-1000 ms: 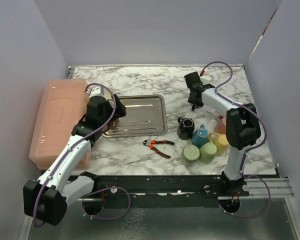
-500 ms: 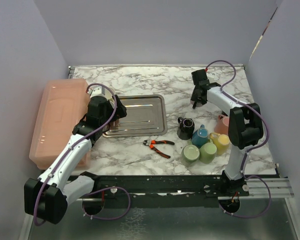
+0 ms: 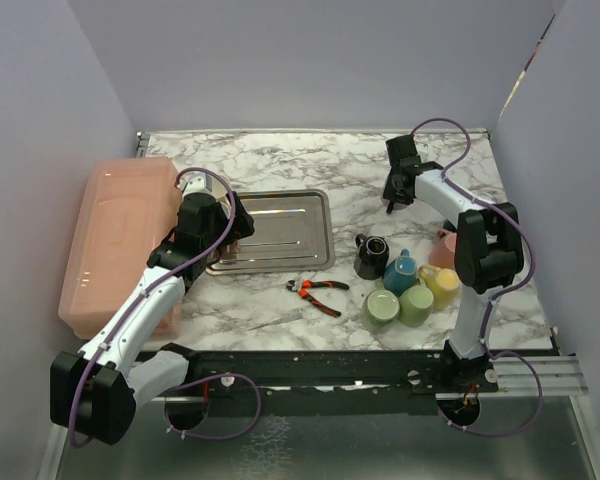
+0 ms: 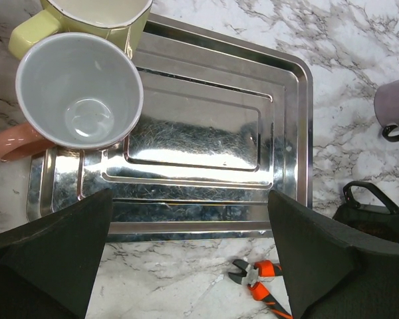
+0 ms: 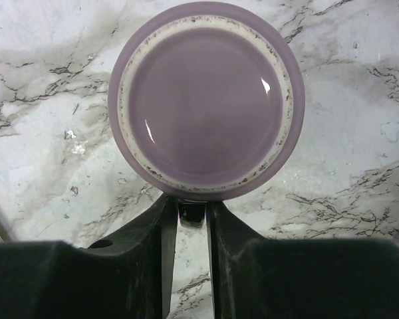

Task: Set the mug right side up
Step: Turn over the cup at the center of the board.

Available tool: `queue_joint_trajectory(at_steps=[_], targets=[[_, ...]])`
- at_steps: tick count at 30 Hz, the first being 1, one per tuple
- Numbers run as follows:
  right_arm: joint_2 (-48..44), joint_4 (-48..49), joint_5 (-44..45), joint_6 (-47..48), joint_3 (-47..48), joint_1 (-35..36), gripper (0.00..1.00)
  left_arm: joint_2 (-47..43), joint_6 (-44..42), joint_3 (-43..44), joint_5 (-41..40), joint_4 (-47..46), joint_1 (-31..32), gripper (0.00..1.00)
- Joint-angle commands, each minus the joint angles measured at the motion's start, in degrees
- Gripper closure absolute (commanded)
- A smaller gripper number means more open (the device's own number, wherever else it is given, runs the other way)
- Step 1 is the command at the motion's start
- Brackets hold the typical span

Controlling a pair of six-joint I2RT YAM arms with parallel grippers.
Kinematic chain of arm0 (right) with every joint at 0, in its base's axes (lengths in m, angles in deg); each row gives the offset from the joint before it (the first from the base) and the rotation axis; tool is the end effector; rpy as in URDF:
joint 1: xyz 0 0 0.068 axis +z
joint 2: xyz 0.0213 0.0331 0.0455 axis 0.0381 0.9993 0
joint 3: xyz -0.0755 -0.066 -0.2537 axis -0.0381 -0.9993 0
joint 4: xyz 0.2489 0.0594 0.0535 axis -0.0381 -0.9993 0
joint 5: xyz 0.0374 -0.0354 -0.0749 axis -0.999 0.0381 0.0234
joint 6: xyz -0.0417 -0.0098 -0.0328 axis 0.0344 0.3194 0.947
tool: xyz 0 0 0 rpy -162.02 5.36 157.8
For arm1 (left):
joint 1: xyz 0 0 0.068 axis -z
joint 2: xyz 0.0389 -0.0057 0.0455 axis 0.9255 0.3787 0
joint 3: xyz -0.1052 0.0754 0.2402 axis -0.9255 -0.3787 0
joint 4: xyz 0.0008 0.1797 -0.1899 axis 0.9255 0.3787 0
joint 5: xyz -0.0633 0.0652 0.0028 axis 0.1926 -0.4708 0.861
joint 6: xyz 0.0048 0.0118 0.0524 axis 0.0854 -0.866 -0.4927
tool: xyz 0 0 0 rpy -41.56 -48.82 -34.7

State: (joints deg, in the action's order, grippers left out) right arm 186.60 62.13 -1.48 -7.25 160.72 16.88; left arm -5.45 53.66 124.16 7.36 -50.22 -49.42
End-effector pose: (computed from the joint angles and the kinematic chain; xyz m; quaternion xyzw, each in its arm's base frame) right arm 0.4172 0.0985 0.2091 0.1566 0.9312 -0.0240 0.3283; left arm 0.2237 -0.0695 0.2795 -0.1327 0.8580 -0.1610 0.4695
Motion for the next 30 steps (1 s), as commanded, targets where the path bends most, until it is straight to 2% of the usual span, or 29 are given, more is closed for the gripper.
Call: queue_joint_trajectory(at_steps=[1, 4, 6, 8, 9, 14, 19, 24, 26, 30], targets=[[2.1, -0.1, -2.1, 1.2, 1.9, -0.8, 0.72, 0.3, 0.0, -0.7, 1.1, -1.0, -0.4, 0.01], [2.5, -0.2, -2.5, 1.3, 2.2, -1.0, 0.75, 0.4, 0.1, -0.7, 1.2, -1.0, -0.4, 0.01], [2.4, 0.0, -2.6, 1.4, 2.3, -1.0, 0.84, 0.6, 0.0, -0.6, 1.2, -1.0, -0.4, 0.01], [2.0, 0.5, -2.3, 1.7, 2.2, -1.0, 0.97, 0.7, 0.1, -0.7, 1.3, -1.1, -0.4, 0.01], [1.8, 0.7, -2.0, 1.8, 2.3, -1.0, 0.99, 0.8, 0.1, -0.7, 1.3, -1.1, -0.4, 0.01], [-2.6, 6.0, -2.6, 3.7, -1.1, -1.0, 1.00, 1.4, 0.1, -0.5, 2.1, -1.0, -0.4, 0.01], [-10.1, 15.8, -6.7, 7.6, -7.1, -1.0, 0.99, 2.0, 0.0, -0.3, 3.3, -1.5, -0.3, 0.01], [-18.1, 21.7, -10.7, 8.5, -11.6, -0.9, 0.99, 2.2, -0.1, 0.1, 5.5, -2.1, -0.3, 0.01], [-21.3, 23.7, -13.5, 8.6, -13.5, -0.9, 0.99, 2.1, -0.3, 0.6, 6.9, -2.5, -0.3, 0.01], [-28.5, 29.0, -21.5, 8.1, -17.8, -0.3, 0.99, 1.8, -0.6, 1.9, 14.6, -4.6, -0.4, 0.03]])
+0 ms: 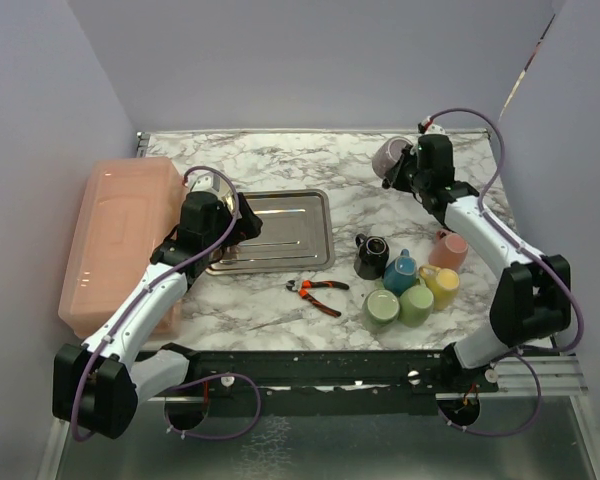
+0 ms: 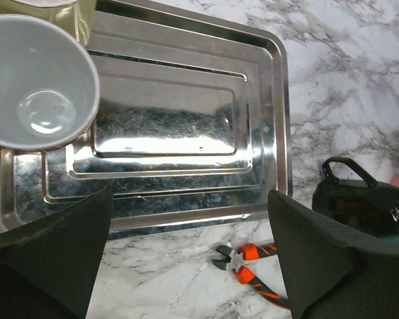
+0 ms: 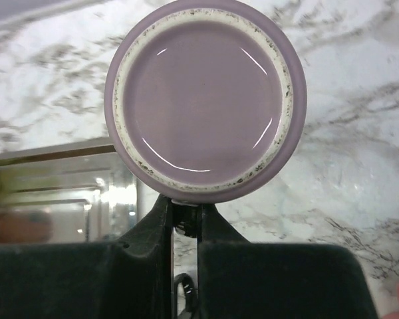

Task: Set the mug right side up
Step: Turn over the cup at the center of the board.

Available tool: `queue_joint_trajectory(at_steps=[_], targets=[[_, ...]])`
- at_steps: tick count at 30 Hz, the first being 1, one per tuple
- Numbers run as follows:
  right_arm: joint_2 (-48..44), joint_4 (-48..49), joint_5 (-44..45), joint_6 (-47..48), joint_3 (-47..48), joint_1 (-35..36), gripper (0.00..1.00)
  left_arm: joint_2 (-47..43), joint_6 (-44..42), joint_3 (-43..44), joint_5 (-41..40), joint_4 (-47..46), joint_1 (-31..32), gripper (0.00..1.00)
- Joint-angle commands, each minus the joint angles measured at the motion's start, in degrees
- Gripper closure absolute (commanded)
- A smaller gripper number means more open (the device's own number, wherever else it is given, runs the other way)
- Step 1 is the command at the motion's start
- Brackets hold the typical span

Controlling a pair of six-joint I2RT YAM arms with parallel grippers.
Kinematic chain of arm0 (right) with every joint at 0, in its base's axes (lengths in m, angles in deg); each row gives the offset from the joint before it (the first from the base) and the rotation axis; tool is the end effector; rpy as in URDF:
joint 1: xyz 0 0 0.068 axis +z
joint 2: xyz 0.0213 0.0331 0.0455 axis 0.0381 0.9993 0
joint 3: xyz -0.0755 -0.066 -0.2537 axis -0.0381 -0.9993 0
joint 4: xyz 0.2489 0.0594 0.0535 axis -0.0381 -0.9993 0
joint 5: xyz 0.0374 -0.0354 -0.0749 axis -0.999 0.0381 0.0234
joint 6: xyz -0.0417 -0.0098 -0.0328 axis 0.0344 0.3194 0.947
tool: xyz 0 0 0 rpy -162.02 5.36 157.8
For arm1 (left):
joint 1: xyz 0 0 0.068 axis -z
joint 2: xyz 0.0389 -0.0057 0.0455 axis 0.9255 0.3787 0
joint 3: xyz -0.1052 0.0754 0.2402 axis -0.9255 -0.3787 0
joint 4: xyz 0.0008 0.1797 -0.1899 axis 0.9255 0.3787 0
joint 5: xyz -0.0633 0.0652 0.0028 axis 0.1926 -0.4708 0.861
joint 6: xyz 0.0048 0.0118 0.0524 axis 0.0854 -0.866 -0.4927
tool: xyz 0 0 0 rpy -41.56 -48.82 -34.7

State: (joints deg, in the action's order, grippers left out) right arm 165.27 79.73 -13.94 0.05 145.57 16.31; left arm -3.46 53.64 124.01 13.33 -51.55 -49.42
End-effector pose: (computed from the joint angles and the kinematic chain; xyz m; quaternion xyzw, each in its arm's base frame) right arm 0.3592 0.0873 0.2878 0.0728 0.8681 0.1135 0.4777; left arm 0.2292 -0.0752 0.2730 -0.1076 0.8661 -0.1996 0.4456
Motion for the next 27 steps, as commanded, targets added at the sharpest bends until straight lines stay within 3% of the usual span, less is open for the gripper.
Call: queue_joint_trajectory(at_steps=[1, 6, 12, 19, 27], targets=[[-9.0, 12.9, -10.8, 0.5, -3.7, 0.5, 0.99, -0.3, -0.4, 2.3, 11.1, -4.6, -0.4, 0.03], [-16.1, 15.4, -20.3, -1.0, -5.4, 2.1, 0.99, -1.0, 5.0, 2.3, 21.6, -13.4, -0.3, 0.06], [-23.6, 21.0, -27.7, -5.3, -8.0, 4.9, 0.99, -1.8, 15.8, 0.2, 29.0, -27.8, 0.7, 0.04], [-29.4, 31.7, -34.2, -14.6, -10.6, 6.2, 0.99, -3.2, 27.0, -2.5, 27.3, -44.0, 5.8, 0.02], [-32.2, 42.0, -39.9, -25.1, -12.4, 8.2, 0.99, 0.3, 32.1, -1.4, 21.2, -58.8, 15.9, 0.04]])
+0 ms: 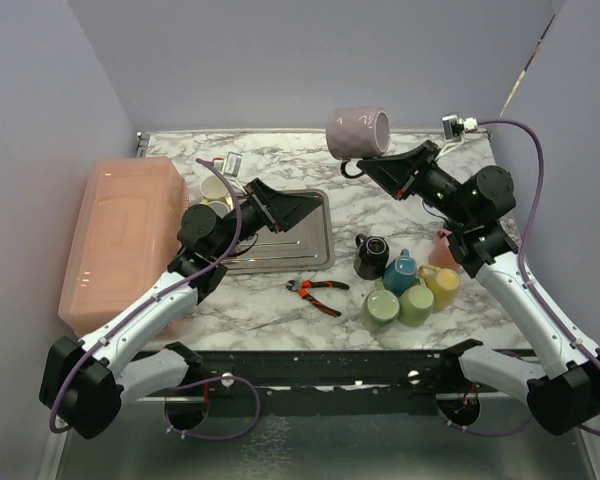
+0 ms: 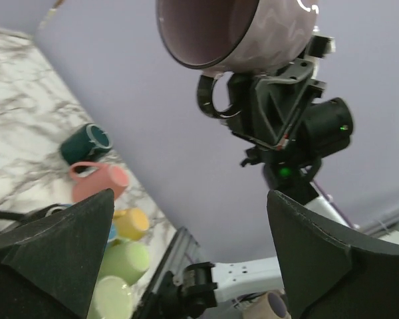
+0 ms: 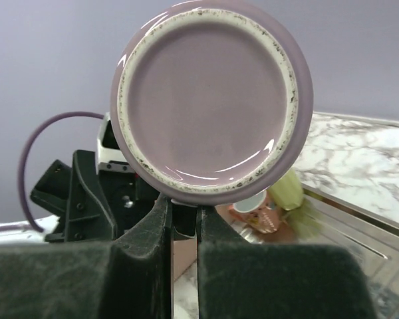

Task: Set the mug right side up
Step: Turn over the cup at the center of the board.

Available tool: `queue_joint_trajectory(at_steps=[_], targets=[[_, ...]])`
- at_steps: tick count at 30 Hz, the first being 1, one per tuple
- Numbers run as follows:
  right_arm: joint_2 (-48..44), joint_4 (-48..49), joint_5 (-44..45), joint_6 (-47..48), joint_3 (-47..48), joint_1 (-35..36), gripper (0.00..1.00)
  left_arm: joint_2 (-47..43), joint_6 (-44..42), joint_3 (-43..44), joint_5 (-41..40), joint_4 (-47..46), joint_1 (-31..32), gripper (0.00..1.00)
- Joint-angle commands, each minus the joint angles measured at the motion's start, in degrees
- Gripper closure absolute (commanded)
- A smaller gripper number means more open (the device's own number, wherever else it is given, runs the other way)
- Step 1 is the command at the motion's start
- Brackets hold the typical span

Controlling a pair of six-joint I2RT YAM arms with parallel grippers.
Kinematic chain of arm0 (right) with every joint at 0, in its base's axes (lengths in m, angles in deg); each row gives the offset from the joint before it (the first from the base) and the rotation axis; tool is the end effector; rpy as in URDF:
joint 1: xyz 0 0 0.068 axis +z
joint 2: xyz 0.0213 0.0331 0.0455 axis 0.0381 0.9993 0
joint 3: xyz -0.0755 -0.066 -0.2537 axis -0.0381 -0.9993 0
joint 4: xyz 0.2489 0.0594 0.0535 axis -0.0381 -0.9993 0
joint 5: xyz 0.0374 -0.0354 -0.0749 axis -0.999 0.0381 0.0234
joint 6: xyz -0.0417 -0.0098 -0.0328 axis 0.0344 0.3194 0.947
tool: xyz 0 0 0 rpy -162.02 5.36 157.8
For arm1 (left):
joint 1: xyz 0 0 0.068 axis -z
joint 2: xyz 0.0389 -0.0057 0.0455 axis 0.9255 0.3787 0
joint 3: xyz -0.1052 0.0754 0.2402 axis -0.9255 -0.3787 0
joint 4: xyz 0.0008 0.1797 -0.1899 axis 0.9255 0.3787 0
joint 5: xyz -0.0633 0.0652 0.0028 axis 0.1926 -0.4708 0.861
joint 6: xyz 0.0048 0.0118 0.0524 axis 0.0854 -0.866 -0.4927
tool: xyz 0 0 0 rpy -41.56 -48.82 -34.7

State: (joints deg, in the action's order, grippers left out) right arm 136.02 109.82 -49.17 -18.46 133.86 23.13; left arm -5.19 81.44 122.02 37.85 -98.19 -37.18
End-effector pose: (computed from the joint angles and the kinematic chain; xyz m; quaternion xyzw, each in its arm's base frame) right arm 0.2224 0.1045 0.4202 -0.1141 0.6049 0.5251 0.5877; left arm 0.2028 -0.1363 0.3527 0.0057 0.6186 -0.6372 0.4597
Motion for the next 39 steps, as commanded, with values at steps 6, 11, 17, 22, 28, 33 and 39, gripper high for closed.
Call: queue_joint_trajectory(at_steps=[6, 11, 17, 22, 28, 33, 39], targets=[[-4.3, 19.2, -5.8, -13.7, -3.4, 3.0, 0.99, 5.7, 7.7, 1.0, -6.3, -24.2, 6.7, 0.13], [-4.4, 21.2, -4.7, -17.2, -5.3, 4.2, 0.99, 9.8, 13.0, -0.5, -8.1, -36.4, 8.3, 0.18], [-4.2, 21.3, -4.7, -17.8, -6.1, 5.1, 0.99, 13.2, 15.9, 0.7, -8.7, -40.9, 8.8, 0.28], [-3.6, 21.5, -4.6, -17.8, -6.4, 6.1, 0.99, 14.4, 17.8, 1.2, -10.5, -41.0, 9.5, 0.37], [-2.6, 20.2, -4.0, -15.9, -6.2, 6.8, 0.99, 17.0, 19.9, 4.7, -7.8, -41.0, 10.8, 0.49], [-2.0, 18.0, -3.3, -13.3, -5.9, 7.3, 0.99, 18.2, 21.3, 6.5, -6.5, -41.0, 11.4, 0.57], [-1.3, 16.5, -3.0, -11.8, -6.2, 7.7, 0.99, 18.0, 21.1, 8.2, -5.6, -41.0, 11.6, 0.67]])
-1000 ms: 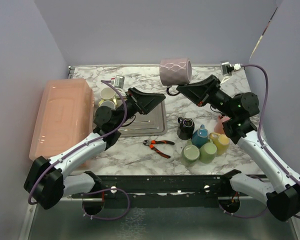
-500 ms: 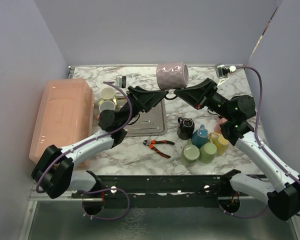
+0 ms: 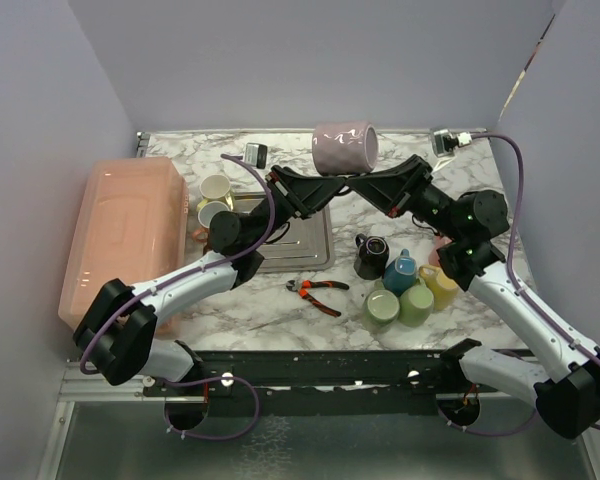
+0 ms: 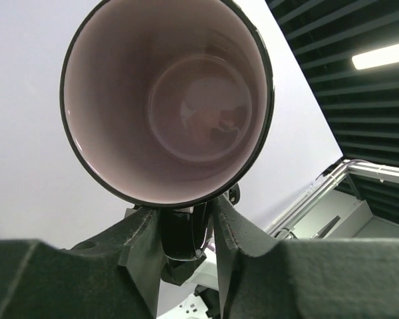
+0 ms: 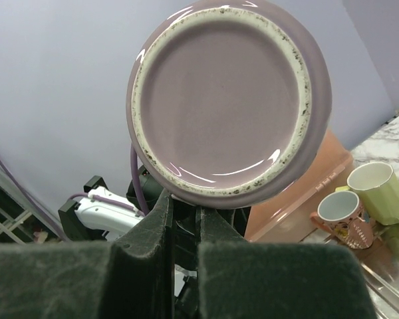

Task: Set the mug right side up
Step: Turn over the cup at the center of the board.

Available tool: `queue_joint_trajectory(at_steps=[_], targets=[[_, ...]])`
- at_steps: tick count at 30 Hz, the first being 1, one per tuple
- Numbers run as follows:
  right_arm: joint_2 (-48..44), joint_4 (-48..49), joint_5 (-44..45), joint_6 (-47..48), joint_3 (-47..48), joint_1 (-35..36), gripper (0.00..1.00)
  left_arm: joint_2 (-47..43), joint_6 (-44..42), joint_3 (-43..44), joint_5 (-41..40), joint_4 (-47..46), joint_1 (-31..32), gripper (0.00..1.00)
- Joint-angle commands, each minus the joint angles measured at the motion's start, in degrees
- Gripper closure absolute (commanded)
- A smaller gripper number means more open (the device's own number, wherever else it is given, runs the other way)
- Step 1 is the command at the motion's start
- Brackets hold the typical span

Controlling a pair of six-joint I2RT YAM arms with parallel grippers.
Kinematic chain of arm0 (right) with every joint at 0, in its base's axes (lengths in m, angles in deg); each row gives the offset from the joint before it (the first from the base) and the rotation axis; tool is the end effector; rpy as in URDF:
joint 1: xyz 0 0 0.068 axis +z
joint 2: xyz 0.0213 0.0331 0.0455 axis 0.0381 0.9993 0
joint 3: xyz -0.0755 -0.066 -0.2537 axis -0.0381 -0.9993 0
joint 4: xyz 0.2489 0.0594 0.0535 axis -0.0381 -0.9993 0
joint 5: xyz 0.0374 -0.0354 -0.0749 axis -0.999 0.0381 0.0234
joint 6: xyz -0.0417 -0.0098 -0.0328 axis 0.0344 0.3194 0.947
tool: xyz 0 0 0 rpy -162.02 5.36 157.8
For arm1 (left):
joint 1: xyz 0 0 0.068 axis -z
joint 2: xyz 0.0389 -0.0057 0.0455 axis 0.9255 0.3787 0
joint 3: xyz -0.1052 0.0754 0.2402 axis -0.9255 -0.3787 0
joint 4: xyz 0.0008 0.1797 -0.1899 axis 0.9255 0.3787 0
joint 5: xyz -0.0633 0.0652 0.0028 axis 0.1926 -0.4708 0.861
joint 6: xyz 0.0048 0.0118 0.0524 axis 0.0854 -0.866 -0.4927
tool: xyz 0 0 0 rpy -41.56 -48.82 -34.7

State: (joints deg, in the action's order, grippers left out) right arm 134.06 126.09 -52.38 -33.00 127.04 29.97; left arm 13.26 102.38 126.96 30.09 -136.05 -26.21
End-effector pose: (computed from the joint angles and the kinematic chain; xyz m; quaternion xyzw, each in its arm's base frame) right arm 0.1954 0.1253 0.4135 -0.1289 0.5383 0.6500 0.5207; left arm 0.2129 -0.2015 0.3652 -0.0261 0.4419 -0.8115 0.3815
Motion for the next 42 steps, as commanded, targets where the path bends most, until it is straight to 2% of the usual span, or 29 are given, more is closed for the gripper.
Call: queue_joint_trajectory(at_steps=[1, 5, 9, 15, 17, 22, 24, 28, 30, 33, 36, 38, 42], targets=[[0.6, 0.1, 0.2, 2.9, 0.6, 0.9, 0.99, -0.6, -0.1, 3.2, 2.0, -3.2, 0.6, 0.69], [0.1, -1.0, 0.6, 3.8, 0.4, 1.0, 0.99, -0.8, -0.9, 3.8, 2.3, -3.2, 0.6, 0.81], [-0.6, -2.4, 1.2, 4.9, 0.3, 0.9, 0.99, -0.7, -1.6, 4.0, 2.5, -3.2, 0.6, 1.00], [-2.1, -8.4, 5.6, 6.8, 0.5, 0.9, 0.99, -1.8, -5.3, 4.6, 4.0, -2.6, 0.5, 1.00], [-2.5, -11.2, 8.1, 6.7, 0.4, 0.9, 0.90, -2.1, -7.0, 5.2, 4.9, -0.6, 0.1, 1.00], [-4.3, -17.9, 14.2, 6.9, -1.3, 0.9, 0.45, -3.5, -9.5, 5.5, 6.4, 3.9, -3.3, 1.00], [-5.6, -19.8, 15.9, 7.1, -2.6, 0.9, 0.38, -3.3, -9.2, 6.1, 8.6, 5.1, -5.4, 1.00], [-8.8, -22.0, 17.7, 7.7, -5.8, 0.9, 0.34, -3.5, -10.6, 6.6, 13.7, 8.5, -9.0, 1.00], [-10.4, -24.5, 19.0, 8.3, -6.6, 0.9, 0.34, -4.5, -14.9, 6.5, 15.4, 14.0, -11.0, 1.00], [-12.6, -30.2, 21.4, 9.4, -7.1, 0.9, 0.34, -7.8, -27.2, 7.3, 14.1, 32.2, -12.7, 1.00], [-14.4, -35.6, 23.8, 10.5, -7.1, 0.9, 0.34, -11.6, -42.0, 9.7, 5.9, 55.7, -12.8, 1.00], [-14.9, -39.5, 25.1, 11.3, -6.6, 0.9, 0.34, -13.6, -48.3, 10.6, -1.0, 70.4, -12.8, 1.00], [-15.3, -44.0, 26.1, 12.5, -6.3, 0.9, 0.34, -16.4, -53.7, 10.2, -11.0, 87.0, -12.8, 1.00]])
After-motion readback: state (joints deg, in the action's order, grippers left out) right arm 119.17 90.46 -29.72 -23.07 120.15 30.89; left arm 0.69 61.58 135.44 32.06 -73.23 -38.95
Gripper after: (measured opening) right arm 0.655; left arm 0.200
